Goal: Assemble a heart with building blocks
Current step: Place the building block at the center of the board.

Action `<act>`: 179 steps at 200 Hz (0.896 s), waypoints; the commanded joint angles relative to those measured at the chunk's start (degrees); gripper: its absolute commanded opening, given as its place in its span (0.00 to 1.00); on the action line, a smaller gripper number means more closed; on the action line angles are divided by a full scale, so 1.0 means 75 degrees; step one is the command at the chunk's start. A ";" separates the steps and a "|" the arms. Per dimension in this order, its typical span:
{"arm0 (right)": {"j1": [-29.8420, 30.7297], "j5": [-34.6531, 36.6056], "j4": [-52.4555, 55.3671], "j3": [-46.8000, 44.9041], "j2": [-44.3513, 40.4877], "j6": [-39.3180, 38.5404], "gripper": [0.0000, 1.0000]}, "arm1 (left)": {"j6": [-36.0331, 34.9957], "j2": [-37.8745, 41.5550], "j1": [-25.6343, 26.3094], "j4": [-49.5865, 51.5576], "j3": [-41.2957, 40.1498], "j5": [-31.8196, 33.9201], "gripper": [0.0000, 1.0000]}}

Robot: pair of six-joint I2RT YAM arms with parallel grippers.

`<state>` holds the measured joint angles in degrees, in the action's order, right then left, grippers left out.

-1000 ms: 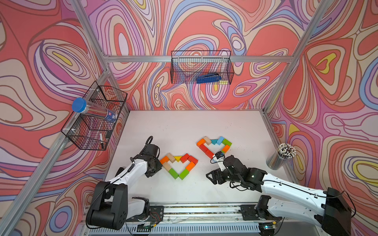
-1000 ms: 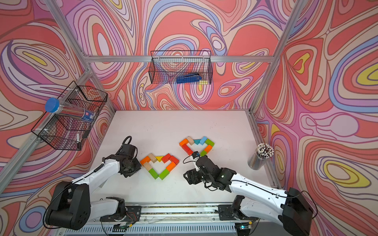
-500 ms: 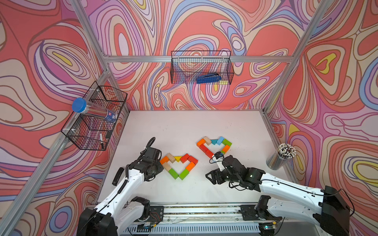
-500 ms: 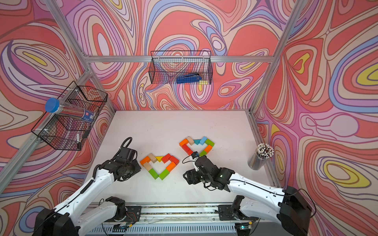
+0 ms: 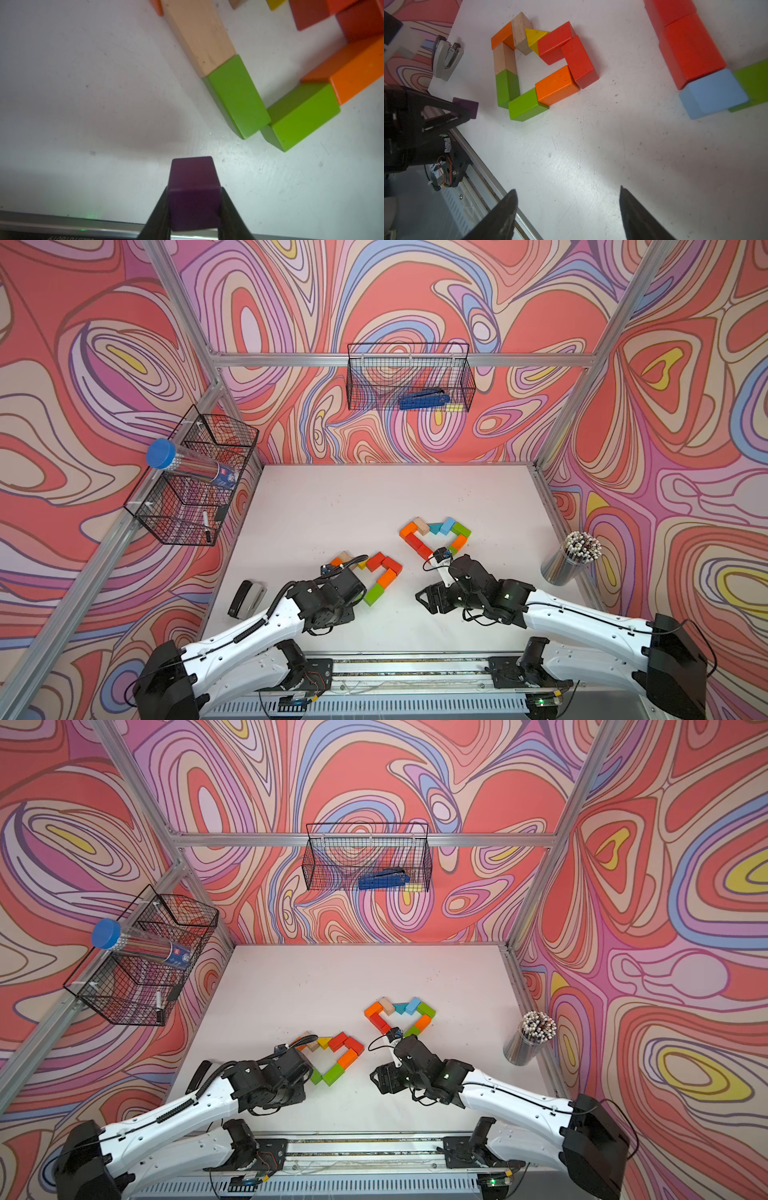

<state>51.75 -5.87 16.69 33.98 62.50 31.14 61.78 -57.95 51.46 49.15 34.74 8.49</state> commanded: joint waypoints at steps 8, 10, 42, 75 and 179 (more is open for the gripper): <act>0.0023 -0.0024 0.0081 0.0222 0.0000 -0.0060 0.78 | -0.0212 -0.0763 0.0605 -0.0661 0.0015 -0.0198 0.30; 0.0019 -0.0029 0.0083 0.0226 0.0008 -0.0064 0.78 | -0.0281 -0.0823 0.0618 -0.0715 0.0016 -0.0242 0.30; 0.0021 -0.0004 0.0221 0.0310 0.0004 -0.0119 0.78 | -0.0926 -0.1395 0.0650 -0.1510 -0.0025 -0.0763 0.30; 0.0016 0.0025 0.0236 0.0274 -0.0083 -0.0089 0.78 | -0.1239 -0.1721 0.0650 -0.1911 0.0006 -0.0997 0.32; 0.0022 0.0084 0.0271 0.0165 -0.0212 -0.0025 0.78 | -0.1224 -0.2155 0.0627 -0.1283 0.0395 -0.0929 0.61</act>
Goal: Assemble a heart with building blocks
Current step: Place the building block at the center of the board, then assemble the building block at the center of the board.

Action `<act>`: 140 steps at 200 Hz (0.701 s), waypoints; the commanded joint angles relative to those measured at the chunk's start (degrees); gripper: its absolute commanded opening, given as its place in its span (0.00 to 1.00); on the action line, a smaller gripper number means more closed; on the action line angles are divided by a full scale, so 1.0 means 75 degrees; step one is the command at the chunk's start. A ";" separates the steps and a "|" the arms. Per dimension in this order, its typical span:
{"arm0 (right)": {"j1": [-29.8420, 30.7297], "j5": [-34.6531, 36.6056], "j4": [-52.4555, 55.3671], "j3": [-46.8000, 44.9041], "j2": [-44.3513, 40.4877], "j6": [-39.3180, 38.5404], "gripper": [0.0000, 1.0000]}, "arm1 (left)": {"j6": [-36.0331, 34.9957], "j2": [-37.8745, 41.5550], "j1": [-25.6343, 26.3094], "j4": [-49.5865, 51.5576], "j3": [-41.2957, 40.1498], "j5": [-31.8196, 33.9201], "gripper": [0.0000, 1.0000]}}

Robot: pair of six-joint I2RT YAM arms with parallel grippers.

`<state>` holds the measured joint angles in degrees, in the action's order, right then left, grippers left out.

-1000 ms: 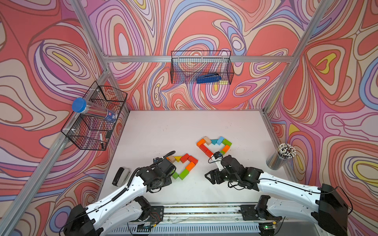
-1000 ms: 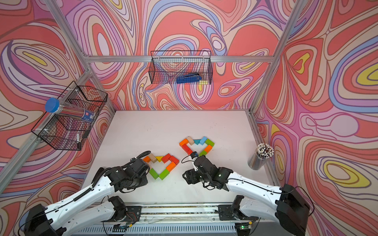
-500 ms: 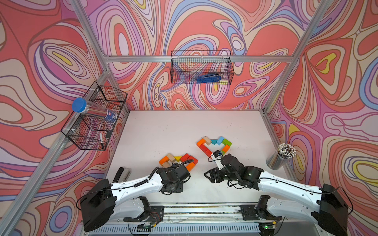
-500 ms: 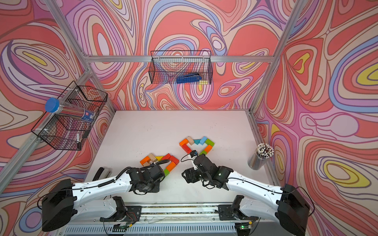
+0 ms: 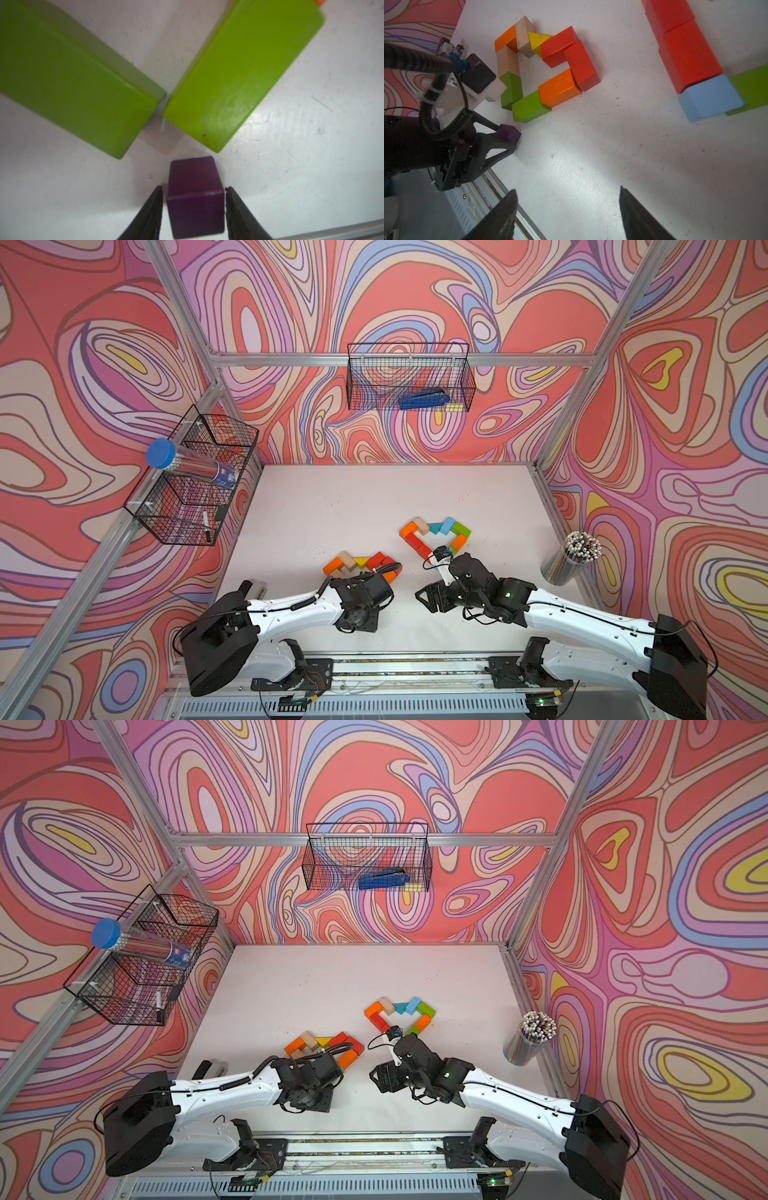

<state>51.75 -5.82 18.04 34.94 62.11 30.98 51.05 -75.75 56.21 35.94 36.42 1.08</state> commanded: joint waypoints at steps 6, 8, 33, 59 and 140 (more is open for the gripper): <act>0.0015 0.0075 0.0090 0.0009 -0.0180 0.0004 0.78 | 0.0276 0.0312 -0.0006 0.0614 0.0187 0.0078 0.63; 0.0021 0.0077 0.0082 0.0001 -0.0182 -0.0001 0.78 | 0.0296 0.0346 -0.0006 0.0643 0.0184 0.0078 0.63; 0.0023 0.0087 0.0045 -0.0057 -0.0206 0.0037 0.78 | 0.0617 0.0646 -0.0002 0.0899 0.0116 -0.0126 0.60; 0.0026 0.0083 -0.0003 -0.0059 -0.0183 0.0041 0.78 | 0.0896 0.0845 0.0010 0.1183 0.0001 -0.0068 0.50; 0.0021 0.0086 -0.0049 -0.0109 -0.0192 0.0064 0.78 | 0.1154 0.1321 0.0005 0.1098 -0.0242 -0.0006 0.42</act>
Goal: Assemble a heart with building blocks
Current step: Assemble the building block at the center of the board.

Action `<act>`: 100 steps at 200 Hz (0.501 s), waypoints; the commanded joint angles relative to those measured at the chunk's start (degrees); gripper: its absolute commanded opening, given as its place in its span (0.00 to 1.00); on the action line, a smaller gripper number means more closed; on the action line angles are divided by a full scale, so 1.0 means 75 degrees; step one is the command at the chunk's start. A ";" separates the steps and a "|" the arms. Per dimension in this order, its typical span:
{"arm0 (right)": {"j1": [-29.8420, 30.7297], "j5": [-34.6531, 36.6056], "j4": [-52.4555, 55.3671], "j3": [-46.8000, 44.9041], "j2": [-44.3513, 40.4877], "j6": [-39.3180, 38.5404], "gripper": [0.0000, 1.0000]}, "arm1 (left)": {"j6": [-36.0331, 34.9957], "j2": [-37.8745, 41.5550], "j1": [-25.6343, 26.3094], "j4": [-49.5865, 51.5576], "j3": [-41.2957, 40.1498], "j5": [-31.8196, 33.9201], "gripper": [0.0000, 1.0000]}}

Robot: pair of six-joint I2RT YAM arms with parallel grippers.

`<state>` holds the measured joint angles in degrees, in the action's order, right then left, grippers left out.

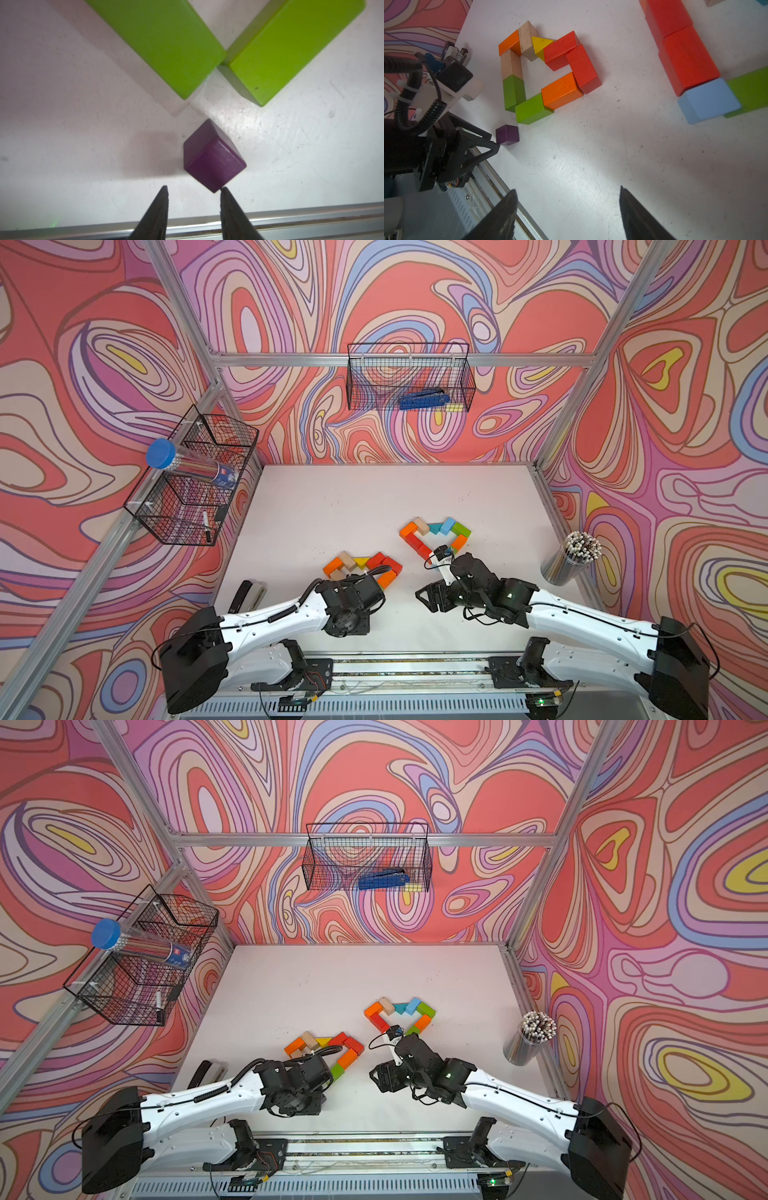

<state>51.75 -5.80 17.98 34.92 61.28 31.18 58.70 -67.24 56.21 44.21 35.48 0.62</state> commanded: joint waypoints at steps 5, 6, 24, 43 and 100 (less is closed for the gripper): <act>0.0024 0.0082 -0.0041 -0.0107 -0.0083 0.0043 0.78 | 0.0111 0.0171 -0.0003 -0.0083 -0.0116 0.0020 0.42; 0.0019 0.0082 -0.0041 -0.0108 -0.0083 0.0040 0.78 | 0.0103 0.0162 0.0002 -0.0100 -0.0115 0.0015 0.42; 0.0015 0.0093 -0.0052 -0.0119 -0.0093 0.0056 0.77 | -0.0012 0.0033 -0.0001 -0.0398 -0.0109 -0.0105 0.44; 0.0024 0.0094 -0.0042 -0.0142 -0.0125 0.0082 0.78 | -0.0022 -0.0142 0.0011 -0.0637 -0.0122 -0.0129 0.43; 0.0024 0.0124 0.0017 -0.0232 -0.0248 0.0111 0.78 | 0.0031 -0.0537 0.0000 -0.0791 -0.0019 0.0194 0.35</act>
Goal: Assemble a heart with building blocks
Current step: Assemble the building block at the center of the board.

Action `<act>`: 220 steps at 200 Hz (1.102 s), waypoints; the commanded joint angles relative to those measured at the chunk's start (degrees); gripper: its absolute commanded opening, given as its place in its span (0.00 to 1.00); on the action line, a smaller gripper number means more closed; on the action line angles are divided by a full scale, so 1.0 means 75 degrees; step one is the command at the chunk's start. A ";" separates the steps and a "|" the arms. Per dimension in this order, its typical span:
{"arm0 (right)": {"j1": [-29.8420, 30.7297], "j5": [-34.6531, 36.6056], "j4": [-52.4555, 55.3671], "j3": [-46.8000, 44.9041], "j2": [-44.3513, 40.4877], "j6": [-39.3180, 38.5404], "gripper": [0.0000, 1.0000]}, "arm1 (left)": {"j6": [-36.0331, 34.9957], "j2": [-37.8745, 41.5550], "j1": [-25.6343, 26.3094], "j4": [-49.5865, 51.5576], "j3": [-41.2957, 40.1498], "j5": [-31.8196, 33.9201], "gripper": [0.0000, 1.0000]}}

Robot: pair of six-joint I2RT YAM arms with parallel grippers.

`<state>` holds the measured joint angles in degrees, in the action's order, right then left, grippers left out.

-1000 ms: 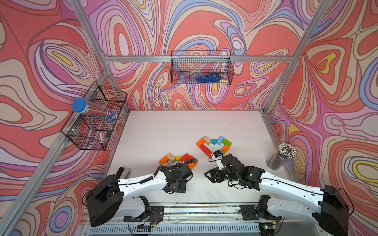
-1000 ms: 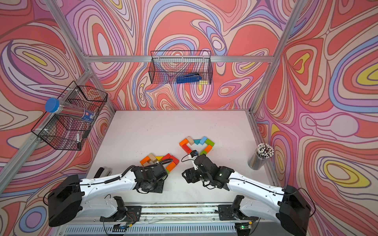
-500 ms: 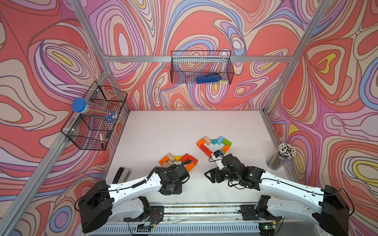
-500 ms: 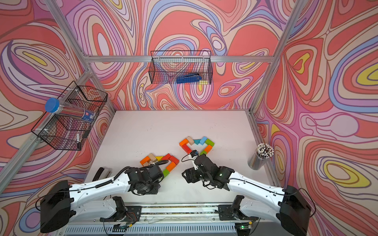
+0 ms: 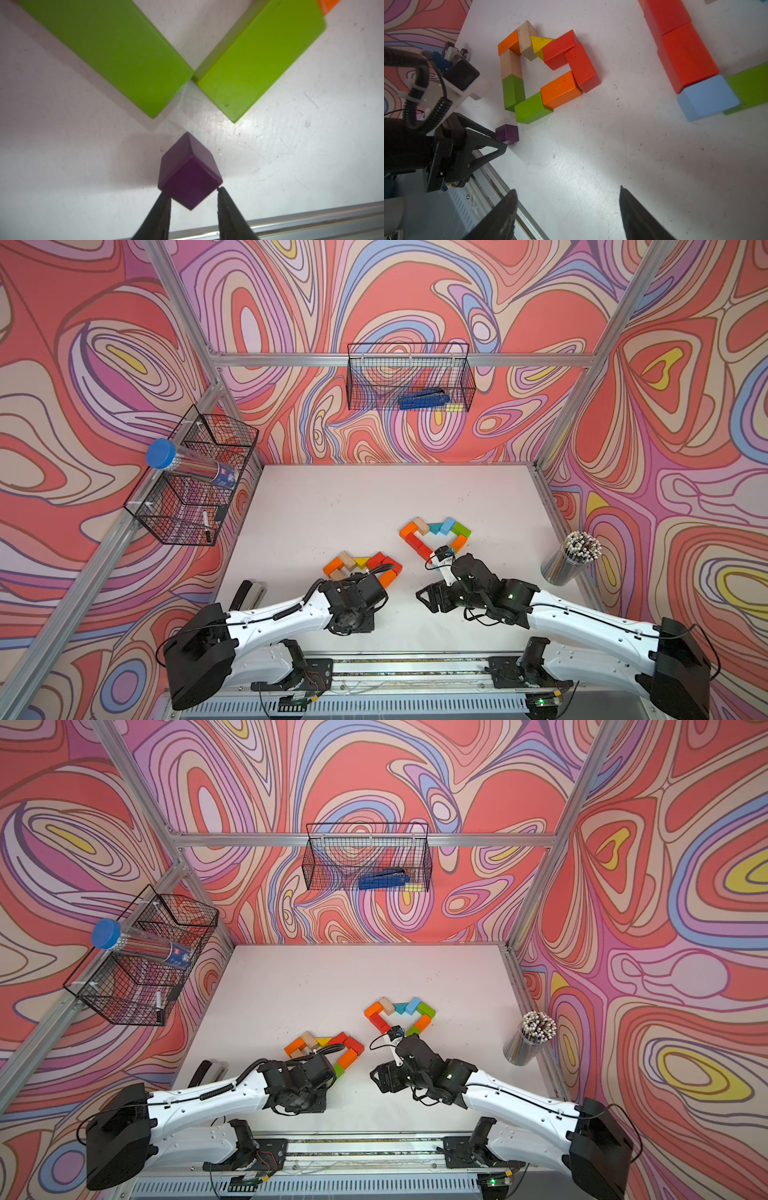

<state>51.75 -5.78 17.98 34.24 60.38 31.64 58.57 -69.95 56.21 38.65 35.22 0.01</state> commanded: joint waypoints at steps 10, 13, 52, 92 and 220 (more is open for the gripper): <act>0.0018 0.0127 0.0016 -0.0140 -0.0129 0.0058 0.78 | 0.0041 -0.0230 -0.0005 -0.0049 0.0066 0.0349 0.33; 0.0015 0.0126 0.0017 -0.0136 -0.0129 0.0060 0.78 | 0.0059 -0.0244 -0.0006 -0.0039 0.0078 0.0391 0.32; 0.0026 0.0126 0.0005 -0.0147 -0.0129 0.0054 0.78 | 0.0089 -0.0431 -0.0044 0.0103 0.0284 0.0694 0.28; 0.0025 0.0135 0.0006 -0.0156 -0.0140 0.0057 0.78 | 0.0068 -0.0583 -0.0121 0.0010 0.0426 0.0807 0.27; 0.0020 0.0211 0.0077 -0.0124 -0.0123 -0.0011 0.78 | -0.0395 -0.0833 -0.0451 -0.0179 0.0618 0.0778 0.27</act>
<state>51.75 -5.17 18.04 33.76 59.72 31.81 56.55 -76.23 53.23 37.67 38.54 4.60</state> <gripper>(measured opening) 0.775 0.267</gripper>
